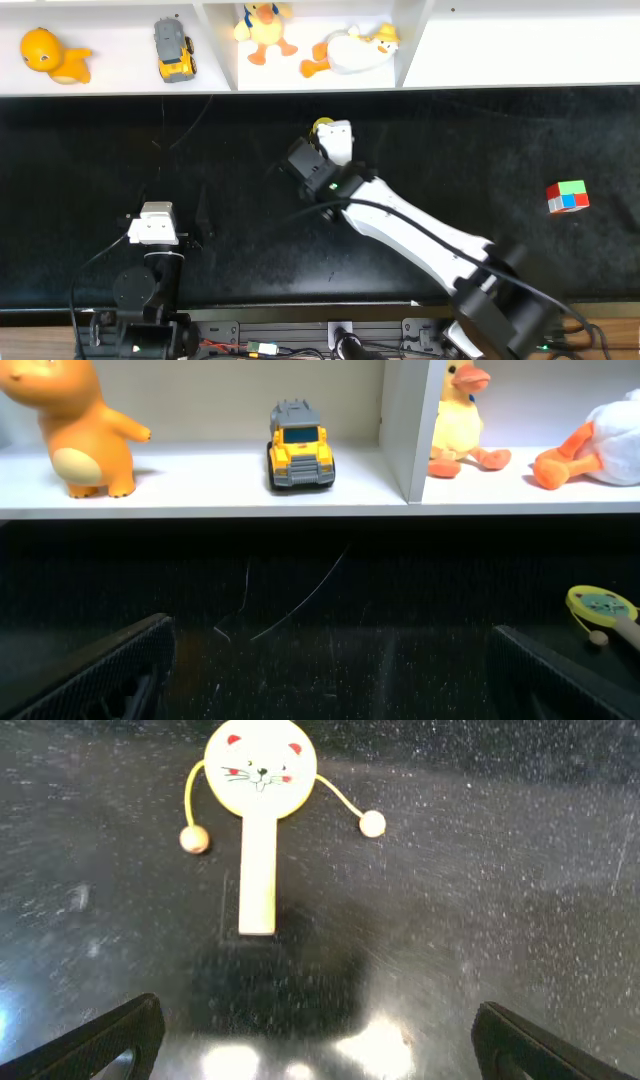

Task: Store Toys

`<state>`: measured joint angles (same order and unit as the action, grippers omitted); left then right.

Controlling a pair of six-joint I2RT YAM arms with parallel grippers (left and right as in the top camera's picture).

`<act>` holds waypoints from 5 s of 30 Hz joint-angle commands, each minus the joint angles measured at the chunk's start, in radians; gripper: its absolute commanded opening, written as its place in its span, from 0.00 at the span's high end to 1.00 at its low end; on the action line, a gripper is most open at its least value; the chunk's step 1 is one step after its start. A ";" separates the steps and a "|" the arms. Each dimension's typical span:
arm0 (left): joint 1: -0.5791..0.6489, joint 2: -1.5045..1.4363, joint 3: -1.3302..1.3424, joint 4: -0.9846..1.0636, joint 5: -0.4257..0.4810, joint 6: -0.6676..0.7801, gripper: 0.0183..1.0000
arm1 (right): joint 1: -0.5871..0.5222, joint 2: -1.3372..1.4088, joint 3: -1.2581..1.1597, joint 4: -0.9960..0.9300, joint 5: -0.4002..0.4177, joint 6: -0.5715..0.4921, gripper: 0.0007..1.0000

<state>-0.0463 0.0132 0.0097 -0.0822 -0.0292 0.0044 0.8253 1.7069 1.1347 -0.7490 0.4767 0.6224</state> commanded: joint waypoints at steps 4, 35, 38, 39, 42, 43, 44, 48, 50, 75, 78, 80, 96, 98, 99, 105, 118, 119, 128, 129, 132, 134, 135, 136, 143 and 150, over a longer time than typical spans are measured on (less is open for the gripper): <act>-0.003 -0.010 -0.002 -0.003 0.009 0.019 0.00 | 0.011 0.134 0.105 0.057 0.101 -0.005 0.00; -0.003 -0.010 -0.001 -0.003 0.009 0.019 0.00 | -0.086 0.205 0.115 0.207 -0.036 0.020 0.00; -0.003 -0.010 -0.002 -0.003 0.009 0.019 0.00 | -0.082 0.205 0.115 0.203 -0.062 -0.005 0.00; -0.003 -0.010 -0.002 -0.003 0.009 0.019 0.00 | -0.082 0.205 0.115 0.200 -0.071 -0.010 0.00; -0.003 -0.010 -0.001 -0.003 0.009 0.019 0.00 | -0.081 0.214 0.115 0.196 -0.118 -0.057 0.00; -0.003 -0.010 -0.002 -0.003 0.009 0.019 0.00 | -0.081 0.217 0.115 0.196 -0.123 -0.063 0.00; -0.003 -0.010 -0.001 -0.003 0.009 0.019 0.00 | -0.079 0.224 0.116 0.193 -0.130 -0.063 0.01; -0.003 -0.010 -0.001 -0.003 0.009 0.019 0.00 | -0.072 0.246 0.116 0.193 -0.137 -0.062 0.00; -0.003 -0.010 -0.001 -0.003 0.009 0.019 0.00 | -0.071 0.255 0.116 0.192 -0.137 -0.062 0.00; -0.003 -0.010 -0.001 -0.003 0.009 0.019 0.00 | -0.071 0.241 0.116 0.187 -0.147 -0.061 0.93; -0.003 -0.010 -0.002 -0.003 0.009 0.019 0.00 | -0.075 0.193 0.116 0.169 -0.132 -0.062 0.91; -0.003 -0.010 -0.002 -0.003 0.009 0.019 0.00 | -0.076 0.165 0.115 0.134 -0.114 -0.062 0.91; -0.003 -0.010 -0.001 -0.003 0.009 0.019 0.00 | -0.223 -0.302 -0.157 -0.052 -0.037 -0.063 0.94; -0.003 -0.010 -0.001 -0.003 0.009 0.019 0.00 | -0.267 -0.384 -0.210 -0.052 -0.031 -0.072 0.95; -0.003 -0.010 -0.001 -0.003 0.009 0.019 0.00 | -0.290 -0.419 -0.230 -0.051 -0.031 -0.082 0.95; -0.003 -0.010 -0.002 -0.003 0.009 0.019 0.00 | -0.471 -0.520 -0.249 -0.056 -0.031 -0.279 0.94; -0.003 -0.010 -0.002 -0.003 0.009 0.019 0.00 | -0.729 -0.390 -0.177 0.134 -0.160 -0.552 0.94; -0.003 -0.010 -0.001 -0.003 0.009 0.019 0.00 | -0.735 -0.360 -0.155 0.138 -0.173 -0.581 0.94; -0.003 -0.010 -0.002 -0.003 0.009 0.019 0.00 | -0.742 -0.062 0.137 0.133 -0.245 -0.772 0.94; -0.003 -0.010 -0.001 -0.003 0.009 0.019 0.00 | -0.742 -0.037 0.166 0.133 -0.248 -0.787 0.93; -0.003 -0.010 -0.002 -0.003 0.009 0.019 0.00 | -0.742 0.018 0.228 0.134 -0.249 -0.821 0.94; -0.003 -0.010 -0.002 -0.003 0.009 0.019 0.00 | -0.742 0.047 0.260 0.133 -0.252 -0.834 0.94; -0.003 -0.010 -0.001 -0.003 0.009 0.019 0.00 | -0.742 0.063 0.275 0.134 -0.252 -0.834 0.94; -0.003 -0.010 -0.001 -0.003 0.009 0.019 0.00 | -0.742 0.078 0.292 0.134 -0.253 -0.841 0.94; -0.003 -0.010 -0.001 -0.003 0.009 0.019 0.00 | -0.742 0.165 0.343 0.175 -0.280 -0.847 0.91; -0.003 -0.010 -0.002 -0.003 0.009 0.019 0.00 | -0.743 0.177 0.343 0.180 -0.293 -0.847 0.89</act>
<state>-0.0463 0.0132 0.0097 -0.0826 -0.0288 0.0044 0.0849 1.8725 1.4403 -0.5758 0.1993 -0.2195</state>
